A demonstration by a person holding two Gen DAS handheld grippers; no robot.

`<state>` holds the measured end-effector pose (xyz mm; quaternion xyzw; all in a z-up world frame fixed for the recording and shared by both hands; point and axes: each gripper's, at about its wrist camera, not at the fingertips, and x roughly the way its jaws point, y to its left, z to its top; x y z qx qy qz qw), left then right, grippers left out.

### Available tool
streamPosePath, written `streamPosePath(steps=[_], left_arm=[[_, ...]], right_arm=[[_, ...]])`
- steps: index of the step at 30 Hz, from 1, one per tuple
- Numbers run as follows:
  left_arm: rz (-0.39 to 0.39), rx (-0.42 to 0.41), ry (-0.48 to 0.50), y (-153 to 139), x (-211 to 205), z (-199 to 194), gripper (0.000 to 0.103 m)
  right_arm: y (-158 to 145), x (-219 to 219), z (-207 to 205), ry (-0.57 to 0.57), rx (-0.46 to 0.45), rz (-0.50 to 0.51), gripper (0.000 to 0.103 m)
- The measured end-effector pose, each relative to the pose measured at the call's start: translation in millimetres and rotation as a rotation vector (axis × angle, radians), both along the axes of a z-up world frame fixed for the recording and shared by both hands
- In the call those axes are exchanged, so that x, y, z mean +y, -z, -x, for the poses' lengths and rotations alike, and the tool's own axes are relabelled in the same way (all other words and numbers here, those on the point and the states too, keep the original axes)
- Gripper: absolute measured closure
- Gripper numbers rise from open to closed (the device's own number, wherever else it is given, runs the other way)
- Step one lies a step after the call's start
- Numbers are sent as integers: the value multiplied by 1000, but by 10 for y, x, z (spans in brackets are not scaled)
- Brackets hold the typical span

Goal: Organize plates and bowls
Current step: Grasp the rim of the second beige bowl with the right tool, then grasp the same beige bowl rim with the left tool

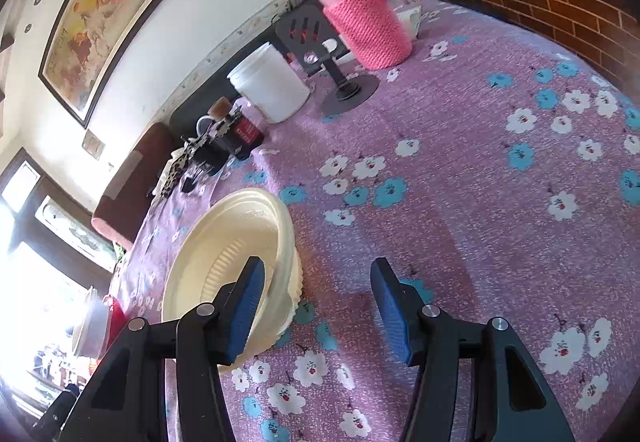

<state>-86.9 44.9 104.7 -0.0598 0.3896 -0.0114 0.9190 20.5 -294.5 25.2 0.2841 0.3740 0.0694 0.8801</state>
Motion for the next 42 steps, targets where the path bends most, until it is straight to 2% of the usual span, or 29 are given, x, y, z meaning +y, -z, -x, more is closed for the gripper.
streamPosePath(steps=[6, 11, 15, 18, 21, 28, 33, 34, 35, 36, 38, 39, 42], left_arm=[[-7, 17, 13, 49, -50, -33, 17], [19, 48, 18, 102, -62, -163, 17], [76, 91, 25, 168, -81, -384, 17], [147, 162, 35, 270, -107, -649, 17], [177, 200, 37, 361, -175, -826, 17], [185, 227, 83, 508, -639, -1215, 17], [102, 224, 102, 584, -1029, -1535, 17], [93, 232, 110, 625, -1096, -1592, 20], [82, 241, 110, 669, -1146, -1637, 22], [75, 247, 117, 706, -1179, -1664, 28], [73, 266, 156, 768, -1248, -1699, 53], [63, 280, 173, 804, -1295, -1705, 74], [16, 265, 191, 811, -1357, -1624, 75]], right_arm=[[12, -37, 21, 7, 1, -8, 44], [-34, -21, 39, 9, -16, 14, 44], [-52, 8, 11, -10, -15, 19, 44], [-100, 43, 8, -12, -29, 51, 44], [-117, 57, 8, -18, -36, 67, 44], [-81, 94, -56, -36, -15, 88, 44], [-48, 228, -145, -71, -22, 124, 44], [-41, 256, -160, -76, -23, 129, 44], [-23, 301, -192, -80, -20, 149, 54], [-3, 326, -206, -81, -15, 164, 61], [76, 361, -265, -103, 14, 165, 71], [108, 371, -284, -123, 24, 148, 78], [90, 371, -259, -127, 8, 149, 79]])
